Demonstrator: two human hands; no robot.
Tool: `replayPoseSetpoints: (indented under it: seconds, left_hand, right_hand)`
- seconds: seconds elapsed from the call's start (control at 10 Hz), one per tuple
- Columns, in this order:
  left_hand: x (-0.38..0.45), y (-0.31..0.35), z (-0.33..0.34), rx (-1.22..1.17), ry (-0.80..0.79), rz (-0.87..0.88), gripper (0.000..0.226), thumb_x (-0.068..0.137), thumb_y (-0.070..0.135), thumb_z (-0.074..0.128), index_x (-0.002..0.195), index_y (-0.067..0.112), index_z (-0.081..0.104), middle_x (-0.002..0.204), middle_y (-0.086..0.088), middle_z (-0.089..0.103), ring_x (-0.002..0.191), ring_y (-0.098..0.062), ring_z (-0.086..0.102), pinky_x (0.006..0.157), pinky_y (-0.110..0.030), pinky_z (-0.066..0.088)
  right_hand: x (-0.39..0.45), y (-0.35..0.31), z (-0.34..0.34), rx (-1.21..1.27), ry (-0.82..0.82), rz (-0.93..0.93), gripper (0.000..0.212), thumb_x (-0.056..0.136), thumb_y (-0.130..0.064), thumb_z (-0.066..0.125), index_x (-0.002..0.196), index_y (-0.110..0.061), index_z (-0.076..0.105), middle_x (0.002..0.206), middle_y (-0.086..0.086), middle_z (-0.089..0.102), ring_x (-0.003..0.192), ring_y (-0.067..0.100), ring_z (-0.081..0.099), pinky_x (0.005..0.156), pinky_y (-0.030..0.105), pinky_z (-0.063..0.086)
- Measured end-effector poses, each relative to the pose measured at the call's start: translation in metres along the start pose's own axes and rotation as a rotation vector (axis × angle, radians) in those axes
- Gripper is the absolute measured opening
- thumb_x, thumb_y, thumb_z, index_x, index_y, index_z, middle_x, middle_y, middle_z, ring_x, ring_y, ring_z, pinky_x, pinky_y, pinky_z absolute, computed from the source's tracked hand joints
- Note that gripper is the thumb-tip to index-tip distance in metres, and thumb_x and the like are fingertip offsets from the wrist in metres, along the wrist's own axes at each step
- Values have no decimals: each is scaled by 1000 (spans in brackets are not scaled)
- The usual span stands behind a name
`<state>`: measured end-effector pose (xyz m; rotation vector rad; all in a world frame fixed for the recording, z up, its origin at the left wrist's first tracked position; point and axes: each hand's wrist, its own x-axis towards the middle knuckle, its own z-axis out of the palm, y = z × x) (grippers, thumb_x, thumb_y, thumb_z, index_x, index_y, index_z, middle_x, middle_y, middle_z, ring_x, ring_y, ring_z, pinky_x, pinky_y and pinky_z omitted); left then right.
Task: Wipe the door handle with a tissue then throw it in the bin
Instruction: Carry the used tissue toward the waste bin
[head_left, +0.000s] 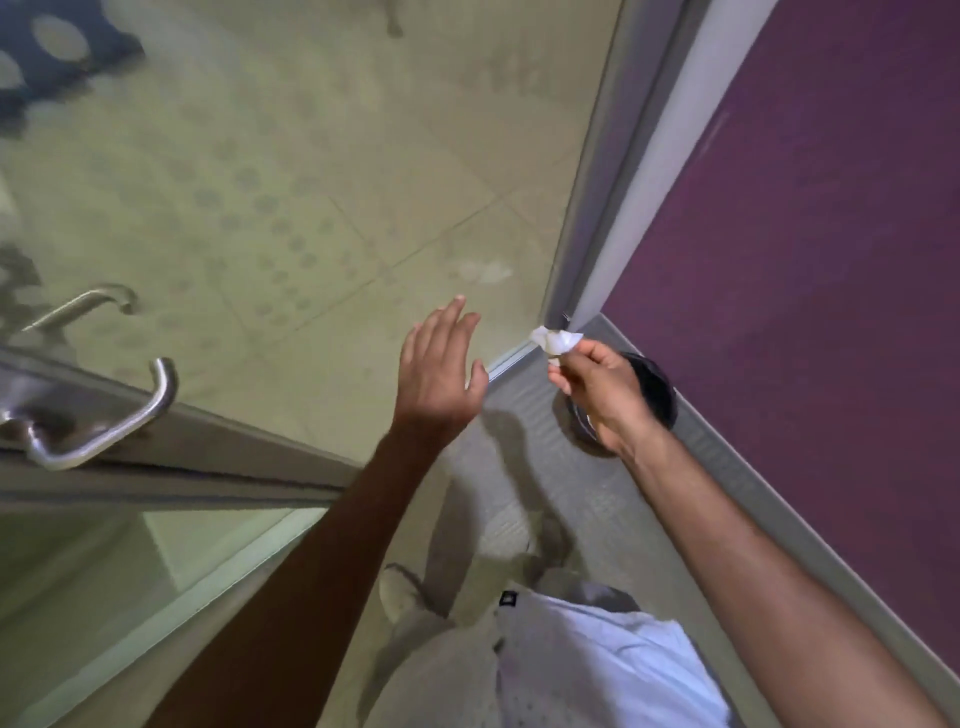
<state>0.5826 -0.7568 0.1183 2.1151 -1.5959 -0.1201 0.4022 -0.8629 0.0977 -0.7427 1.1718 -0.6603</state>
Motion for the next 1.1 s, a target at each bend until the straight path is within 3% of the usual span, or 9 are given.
replayPoseSetpoints:
  seconds: [0.1, 0.2, 0.3, 0.4, 0.6, 0.8, 0.9, 1.0, 1.1]
  left_hand:
    - [22, 32, 60, 42, -200, 33, 60, 85, 12, 70, 143, 1, 58, 156, -20, 51, 139, -41, 55, 114, -51, 46]
    - [33, 45, 94, 51, -330, 35, 63, 89, 14, 72, 148, 0, 54, 158, -22, 48, 141, -42, 52, 115, -50, 43]
    - [43, 59, 145, 70, -434, 40, 64, 96, 20, 68, 154, 4, 46, 164, -17, 41, 147, -37, 44, 119, -48, 37]
    - [47, 65, 175, 83, -503, 45, 66, 99, 25, 65, 158, 8, 41, 167, -13, 36, 151, -33, 39, 122, -47, 33]
    - [53, 69, 235, 91, -577, 60, 69, 100, 25, 65, 161, 13, 36, 168, -9, 36, 155, -28, 35, 126, -47, 31]
    - [53, 66, 264, 114, -597, 68, 67, 99, 27, 68, 158, 12, 40, 165, -10, 40, 152, -30, 38, 123, -50, 34]
    - [52, 63, 269, 125, -605, 67, 68, 98, 26, 70, 157, 11, 41, 164, -11, 42, 151, -31, 41, 122, -52, 36]
    - [50, 65, 265, 117, -598, 71, 68, 96, 26, 73, 155, 10, 42, 161, -12, 46, 149, -32, 44, 121, -53, 38]
    - [52, 64, 263, 124, -583, 50, 69, 97, 26, 73, 156, 11, 41, 162, -12, 45, 150, -32, 43, 122, -53, 37]
  right_hand:
    - [35, 5, -71, -53, 161, 90, 18, 100, 4, 61, 92, -11, 67, 86, 9, 67, 73, 13, 63, 62, 13, 59]
    - [57, 14, -112, -120, 262, 142, 17, 100, 3, 62, 91, -12, 65, 78, 7, 64, 64, 11, 61, 54, 14, 56]
    - [92, 30, -167, -171, 394, 189, 13, 98, 4, 63, 98, -9, 63, 76, 8, 62, 59, 13, 55, 52, 19, 50]
    - [114, 41, -197, -214, 455, 221, 15, 95, 3, 67, 92, -11, 64, 80, 10, 65, 63, 16, 57, 59, 25, 53]
    - [166, 63, -240, -268, 555, 252, 23, 93, 4, 70, 86, -17, 61, 94, 14, 68, 71, 20, 62, 70, 34, 59]
    - [186, 79, -247, -349, 567, 228, 14, 96, -4, 68, 99, -17, 62, 108, 15, 71, 97, 28, 66, 95, 46, 59]
    - [184, 82, -246, -376, 545, 236, 12, 98, -6, 67, 102, -16, 64, 119, 16, 72, 106, 30, 68, 97, 43, 61]
    - [178, 87, -243, -400, 510, 250, 13, 99, -5, 63, 109, -12, 66, 124, 18, 71, 113, 32, 68, 86, 36, 61]
    - [176, 87, -238, -435, 494, 230, 12, 100, -6, 62, 109, -10, 68, 123, 18, 72, 114, 33, 69, 90, 40, 61]
